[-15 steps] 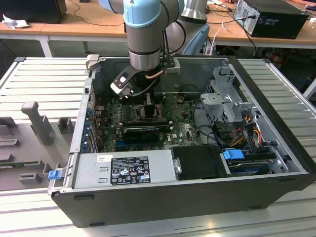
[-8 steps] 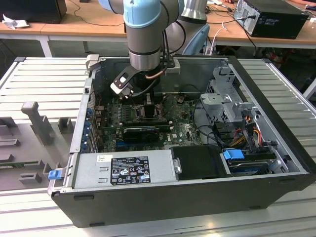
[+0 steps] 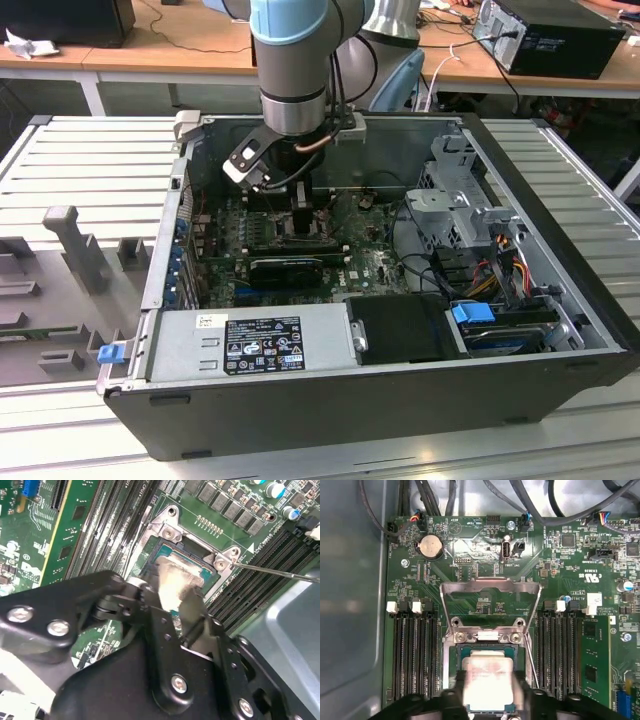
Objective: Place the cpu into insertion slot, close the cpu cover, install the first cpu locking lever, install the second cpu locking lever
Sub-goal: 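Place the cpu into insertion slot, then close the cpu cover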
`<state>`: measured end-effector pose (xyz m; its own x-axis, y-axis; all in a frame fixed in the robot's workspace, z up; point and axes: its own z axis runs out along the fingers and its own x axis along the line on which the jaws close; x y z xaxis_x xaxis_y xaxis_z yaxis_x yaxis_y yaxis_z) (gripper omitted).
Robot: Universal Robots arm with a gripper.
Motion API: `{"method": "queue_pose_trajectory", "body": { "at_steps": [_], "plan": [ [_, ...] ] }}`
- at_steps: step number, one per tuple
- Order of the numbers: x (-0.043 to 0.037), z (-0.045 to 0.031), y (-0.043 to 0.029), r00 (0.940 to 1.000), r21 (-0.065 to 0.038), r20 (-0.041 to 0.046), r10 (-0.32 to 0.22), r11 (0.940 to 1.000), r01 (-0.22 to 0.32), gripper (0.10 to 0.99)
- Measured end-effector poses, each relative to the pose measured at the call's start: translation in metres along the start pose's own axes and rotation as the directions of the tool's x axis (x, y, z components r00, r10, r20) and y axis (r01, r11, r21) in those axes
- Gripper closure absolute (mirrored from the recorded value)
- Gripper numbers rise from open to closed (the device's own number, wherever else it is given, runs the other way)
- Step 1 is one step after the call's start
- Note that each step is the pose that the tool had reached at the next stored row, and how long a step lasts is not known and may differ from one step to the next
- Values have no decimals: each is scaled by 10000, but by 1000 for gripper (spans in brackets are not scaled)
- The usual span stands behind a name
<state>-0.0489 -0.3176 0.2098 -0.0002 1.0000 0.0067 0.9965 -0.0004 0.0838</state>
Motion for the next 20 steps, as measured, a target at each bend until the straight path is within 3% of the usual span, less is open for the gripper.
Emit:
{"method": "queue_pose_trajectory", "body": {
  "at_steps": [6, 16, 18, 20],
  "plan": [
    [0, -57, 5, 10000, 23, 94, -7, 10000, 7, 976],
    [5, -206, 18, 9998, 26, 175, -6, 10000, 6, 980],
    [3, -202, 87, 9998, 31, 202, -10, 10000, 9, 980],
    [2, -200, 109, 9998, 31, 203, -10, 10000, 9, 980]
  ]
}}
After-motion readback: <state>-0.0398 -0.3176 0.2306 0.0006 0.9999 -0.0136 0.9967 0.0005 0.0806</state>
